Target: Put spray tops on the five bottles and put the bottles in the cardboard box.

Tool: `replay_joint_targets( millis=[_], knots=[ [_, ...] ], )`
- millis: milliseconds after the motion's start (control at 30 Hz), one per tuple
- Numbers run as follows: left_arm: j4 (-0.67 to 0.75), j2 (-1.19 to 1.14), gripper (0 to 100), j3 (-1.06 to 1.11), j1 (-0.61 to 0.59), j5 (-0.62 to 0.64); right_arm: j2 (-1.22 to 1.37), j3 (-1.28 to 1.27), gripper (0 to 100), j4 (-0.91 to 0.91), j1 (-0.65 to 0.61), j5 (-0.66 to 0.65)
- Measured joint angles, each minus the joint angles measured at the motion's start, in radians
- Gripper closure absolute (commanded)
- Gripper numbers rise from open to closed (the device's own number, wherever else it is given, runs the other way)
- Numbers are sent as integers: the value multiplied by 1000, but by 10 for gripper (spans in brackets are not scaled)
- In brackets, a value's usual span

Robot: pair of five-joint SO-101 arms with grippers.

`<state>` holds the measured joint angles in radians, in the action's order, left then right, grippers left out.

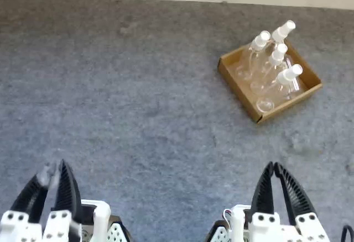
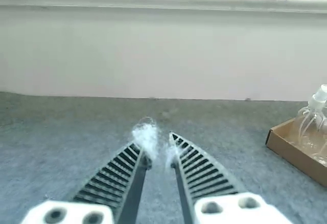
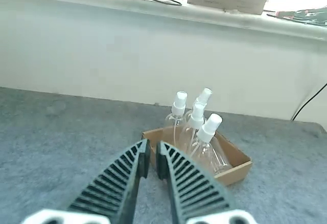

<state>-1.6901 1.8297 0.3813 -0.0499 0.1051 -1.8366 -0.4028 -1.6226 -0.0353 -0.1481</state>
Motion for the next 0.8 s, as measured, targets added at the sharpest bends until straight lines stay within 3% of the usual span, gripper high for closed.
replay_joint_targets(
  millis=[233, 333, 567, 800],
  knots=[
    [-34, 0, 994, -141, 0, -9, -2, 71, 985, -44, 2, 0],
    [-34, 0, 994, -117, 0, -95, -2, 31, 985, -43, 2, 0],
    [-25, 0, 994, 97, 0, -201, 0, -299, 985, 75, -3, 0],
    [152, -2, 994, 368, 2, -207, 2, -631, 985, 204, -6, 0]
  ],
)
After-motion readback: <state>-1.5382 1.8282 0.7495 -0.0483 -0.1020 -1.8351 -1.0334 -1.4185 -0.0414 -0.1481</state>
